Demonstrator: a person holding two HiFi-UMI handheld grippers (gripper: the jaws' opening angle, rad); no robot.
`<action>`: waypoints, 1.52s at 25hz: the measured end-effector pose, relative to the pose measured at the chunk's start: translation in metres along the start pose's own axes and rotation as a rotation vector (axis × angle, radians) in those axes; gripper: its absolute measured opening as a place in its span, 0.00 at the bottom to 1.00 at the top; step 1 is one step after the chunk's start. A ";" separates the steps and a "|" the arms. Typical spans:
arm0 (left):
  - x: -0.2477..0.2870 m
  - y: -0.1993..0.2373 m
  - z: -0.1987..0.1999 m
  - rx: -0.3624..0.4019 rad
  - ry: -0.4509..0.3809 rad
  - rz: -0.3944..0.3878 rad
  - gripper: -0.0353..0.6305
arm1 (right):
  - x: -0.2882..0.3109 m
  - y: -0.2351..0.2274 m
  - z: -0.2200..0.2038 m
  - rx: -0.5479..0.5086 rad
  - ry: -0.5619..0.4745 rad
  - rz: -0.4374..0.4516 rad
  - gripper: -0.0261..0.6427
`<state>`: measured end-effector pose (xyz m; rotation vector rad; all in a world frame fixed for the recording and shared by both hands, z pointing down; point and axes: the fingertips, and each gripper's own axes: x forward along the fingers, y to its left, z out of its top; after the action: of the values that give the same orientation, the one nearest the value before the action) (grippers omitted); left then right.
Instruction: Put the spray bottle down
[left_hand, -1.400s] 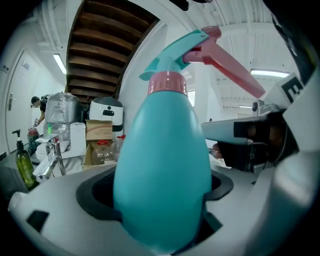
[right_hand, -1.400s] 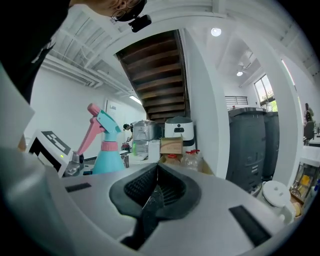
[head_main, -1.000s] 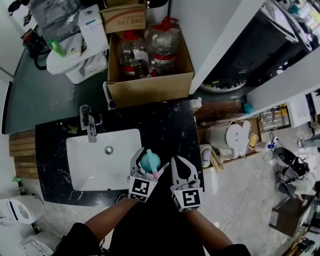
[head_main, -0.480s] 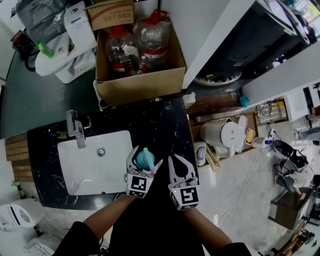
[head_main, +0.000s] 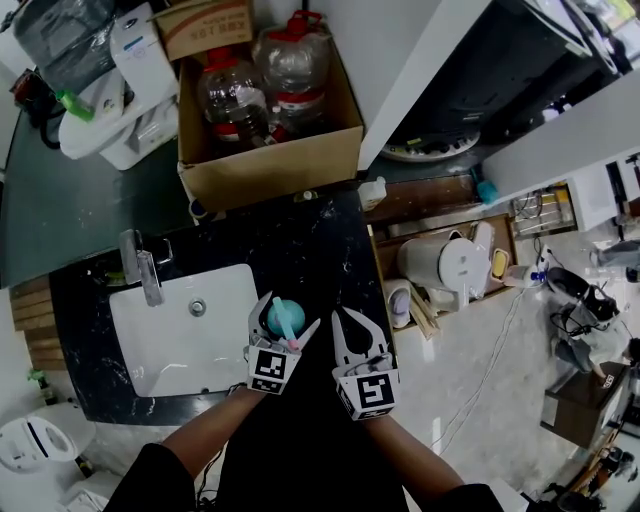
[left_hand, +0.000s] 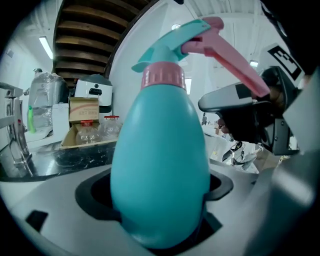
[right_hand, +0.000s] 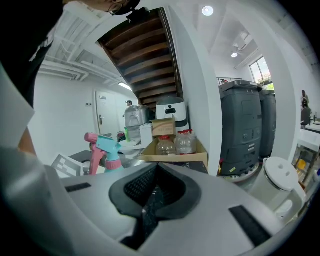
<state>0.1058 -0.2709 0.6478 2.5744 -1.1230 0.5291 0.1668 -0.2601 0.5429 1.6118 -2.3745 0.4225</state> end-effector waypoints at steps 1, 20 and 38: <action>0.001 -0.001 -0.001 0.006 0.003 -0.003 0.74 | 0.000 -0.001 -0.001 0.000 0.003 0.001 0.06; -0.004 -0.010 -0.001 0.071 0.016 -0.035 0.75 | -0.014 -0.001 -0.003 0.023 -0.023 -0.007 0.06; -0.045 -0.010 -0.005 0.067 0.013 0.012 0.75 | -0.043 0.016 0.000 0.014 -0.061 -0.028 0.06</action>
<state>0.0837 -0.2330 0.6316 2.6188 -1.1356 0.5951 0.1678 -0.2174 0.5263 1.6855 -2.3952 0.3914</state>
